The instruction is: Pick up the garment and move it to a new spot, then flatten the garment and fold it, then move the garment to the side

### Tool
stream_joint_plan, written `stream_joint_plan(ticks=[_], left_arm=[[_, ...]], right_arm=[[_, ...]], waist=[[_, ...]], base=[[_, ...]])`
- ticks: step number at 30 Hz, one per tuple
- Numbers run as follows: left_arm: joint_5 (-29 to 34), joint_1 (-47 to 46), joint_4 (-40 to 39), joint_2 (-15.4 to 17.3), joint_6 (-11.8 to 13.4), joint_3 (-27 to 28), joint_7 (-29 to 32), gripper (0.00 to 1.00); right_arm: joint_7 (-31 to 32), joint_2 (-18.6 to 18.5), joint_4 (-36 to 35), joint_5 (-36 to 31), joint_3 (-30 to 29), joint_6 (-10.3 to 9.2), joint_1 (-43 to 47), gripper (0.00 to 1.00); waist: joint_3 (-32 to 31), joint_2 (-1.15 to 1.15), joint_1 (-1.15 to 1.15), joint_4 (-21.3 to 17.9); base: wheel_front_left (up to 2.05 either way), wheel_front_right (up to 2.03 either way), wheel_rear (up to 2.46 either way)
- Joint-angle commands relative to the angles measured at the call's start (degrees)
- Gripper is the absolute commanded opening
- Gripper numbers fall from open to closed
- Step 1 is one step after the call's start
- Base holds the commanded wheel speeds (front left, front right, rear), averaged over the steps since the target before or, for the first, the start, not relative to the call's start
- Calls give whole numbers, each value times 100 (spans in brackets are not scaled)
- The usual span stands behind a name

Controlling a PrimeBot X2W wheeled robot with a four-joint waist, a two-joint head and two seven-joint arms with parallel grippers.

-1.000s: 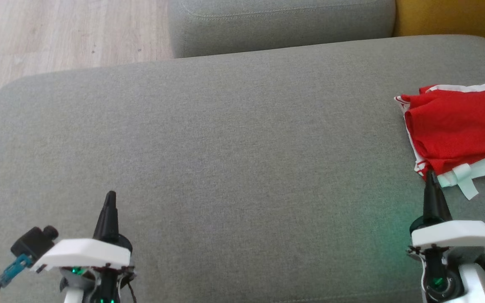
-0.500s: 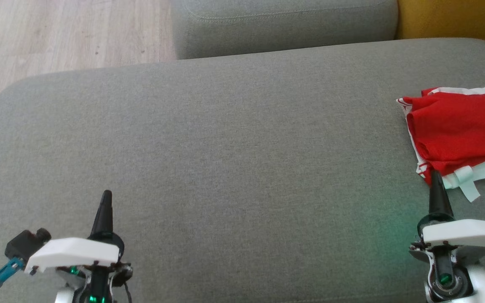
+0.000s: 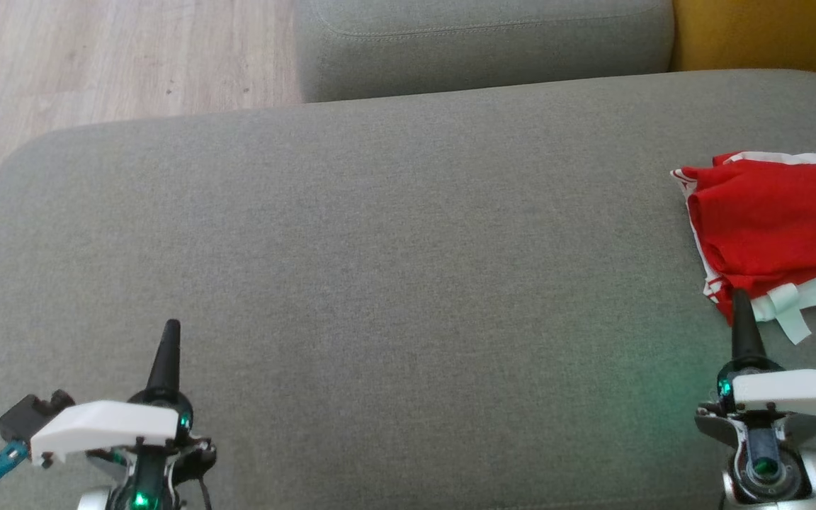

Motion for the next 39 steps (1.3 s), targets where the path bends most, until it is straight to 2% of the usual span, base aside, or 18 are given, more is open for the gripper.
stream_joint_plan(ticks=[1,39], left_arm=[[-189,-336,-159,86,-82,216,49,0],[-2294,-439,-84,96,-338,665,662,0]], right_arm=[[59,-26,-239,234,57,-4,-154,0],[646,-32,-392,2703,-126,-5,-120,0]], waist=[[-5,0,0,7],[-96,0,0,124]], base=[[0,0,0],[0,0,0]])
